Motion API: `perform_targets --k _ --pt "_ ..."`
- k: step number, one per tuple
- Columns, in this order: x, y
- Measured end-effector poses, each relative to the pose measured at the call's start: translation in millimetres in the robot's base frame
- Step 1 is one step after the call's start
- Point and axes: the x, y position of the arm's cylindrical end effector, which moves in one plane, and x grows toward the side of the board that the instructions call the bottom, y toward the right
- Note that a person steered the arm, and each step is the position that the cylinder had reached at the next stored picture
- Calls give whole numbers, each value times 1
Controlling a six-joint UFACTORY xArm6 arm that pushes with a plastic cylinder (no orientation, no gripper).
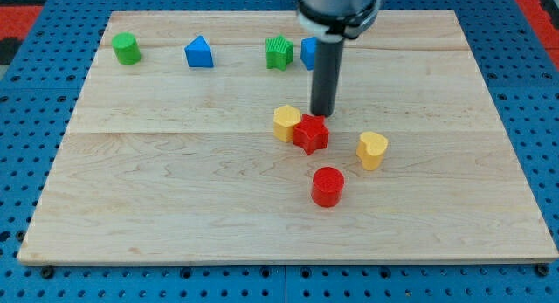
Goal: Move the yellow heart to the right of the hexagon
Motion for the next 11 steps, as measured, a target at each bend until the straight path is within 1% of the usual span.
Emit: perform_targets --k 1,2,3,4,5,6,7,8,9,10,11 --pt "51 -23" --pt "69 -32" --pt "52 7" --pt "63 15" --pt "89 49" --pt "82 115" --pt "66 23" --pt "56 9" --pt "72 84" --pt "58 82" --pt "42 23"
